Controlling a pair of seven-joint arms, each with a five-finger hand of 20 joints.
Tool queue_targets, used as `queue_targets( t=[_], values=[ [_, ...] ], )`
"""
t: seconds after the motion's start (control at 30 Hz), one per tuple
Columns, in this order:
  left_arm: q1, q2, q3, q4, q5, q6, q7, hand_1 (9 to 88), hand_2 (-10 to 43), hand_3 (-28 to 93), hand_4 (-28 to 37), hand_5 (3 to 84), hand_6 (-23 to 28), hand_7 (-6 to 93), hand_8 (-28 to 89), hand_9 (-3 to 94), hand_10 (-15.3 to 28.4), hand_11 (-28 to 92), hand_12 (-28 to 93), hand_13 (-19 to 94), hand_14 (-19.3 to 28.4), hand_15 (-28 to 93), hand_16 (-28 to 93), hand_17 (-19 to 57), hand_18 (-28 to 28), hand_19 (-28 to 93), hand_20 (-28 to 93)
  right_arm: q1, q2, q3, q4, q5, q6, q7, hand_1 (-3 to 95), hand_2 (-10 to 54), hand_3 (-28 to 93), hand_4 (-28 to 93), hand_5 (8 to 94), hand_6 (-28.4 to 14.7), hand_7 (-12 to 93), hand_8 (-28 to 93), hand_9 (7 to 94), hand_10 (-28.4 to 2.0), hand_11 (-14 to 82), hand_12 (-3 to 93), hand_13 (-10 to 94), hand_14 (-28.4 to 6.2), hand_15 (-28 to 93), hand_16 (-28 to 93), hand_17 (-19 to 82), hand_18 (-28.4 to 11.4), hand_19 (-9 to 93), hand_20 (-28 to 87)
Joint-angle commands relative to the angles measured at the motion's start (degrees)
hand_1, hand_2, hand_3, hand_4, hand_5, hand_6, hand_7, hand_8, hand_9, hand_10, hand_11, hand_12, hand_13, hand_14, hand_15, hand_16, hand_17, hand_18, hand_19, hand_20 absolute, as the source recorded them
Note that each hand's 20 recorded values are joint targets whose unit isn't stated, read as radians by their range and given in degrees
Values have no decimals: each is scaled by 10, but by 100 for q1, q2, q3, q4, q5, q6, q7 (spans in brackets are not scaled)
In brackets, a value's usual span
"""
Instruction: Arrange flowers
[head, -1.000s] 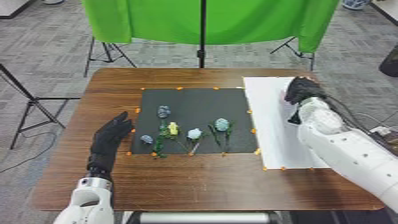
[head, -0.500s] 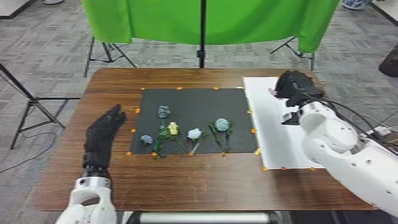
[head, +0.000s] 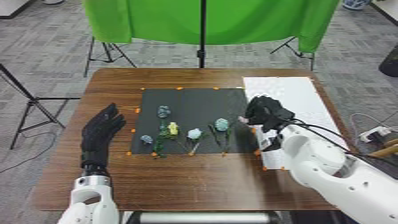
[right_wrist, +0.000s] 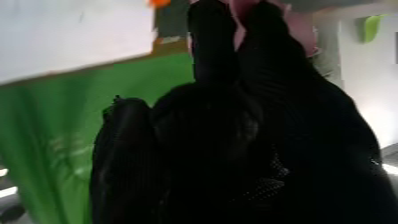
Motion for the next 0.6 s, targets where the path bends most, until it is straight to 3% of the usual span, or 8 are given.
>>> queue_targets(
  t=[0.03,0.1,0.2,0.27,0.6],
  values=[
    [140,-82,23,101,41,-112,-181,287,-11,659,-228,418,44,126,-70,374,120,157,112,318,156,215,-4,124,128,113,290,-201,-107,71,-102,-17,-164,-75,596,-95,451,-129,771,10,199,67,887,-94,104,282,937,-7,559,332,662,-113,932,548],
    [149,-81,10,92,50,-122,-209,286,-11,659,-230,418,43,126,-70,376,119,156,111,317,156,212,-4,109,125,90,270,-282,-92,169,-146,48,-276,-64,583,-95,440,-119,758,5,192,67,867,-102,130,256,936,-8,554,339,659,-112,932,547],
    [171,-78,-14,78,56,-133,-245,282,-11,660,-231,417,41,126,-70,377,118,155,112,316,156,208,-1,92,123,72,248,-422,-78,396,-248,122,-756,-18,507,-95,566,-177,725,3,189,43,830,-112,169,206,928,-12,556,342,652,-112,932,542],
    [188,-83,-32,64,55,-157,-283,281,-10,661,-231,415,39,127,-70,377,117,154,113,316,156,207,0,83,123,66,239,-506,-51,494,-311,221,-901,-50,465,-95,631,-204,702,4,187,-55,806,-116,178,185,922,-14,559,339,645,-114,932,543],
    [181,-113,-39,60,104,-266,-372,277,-11,661,-230,409,37,124,-69,378,116,147,114,312,156,198,5,65,124,57,219,-740,-104,836,-444,326,-1043,-22,371,-95,591,-232,660,-18,151,-87,760,-138,161,183,907,-27,563,337,634,-120,932,544]
  ],
)
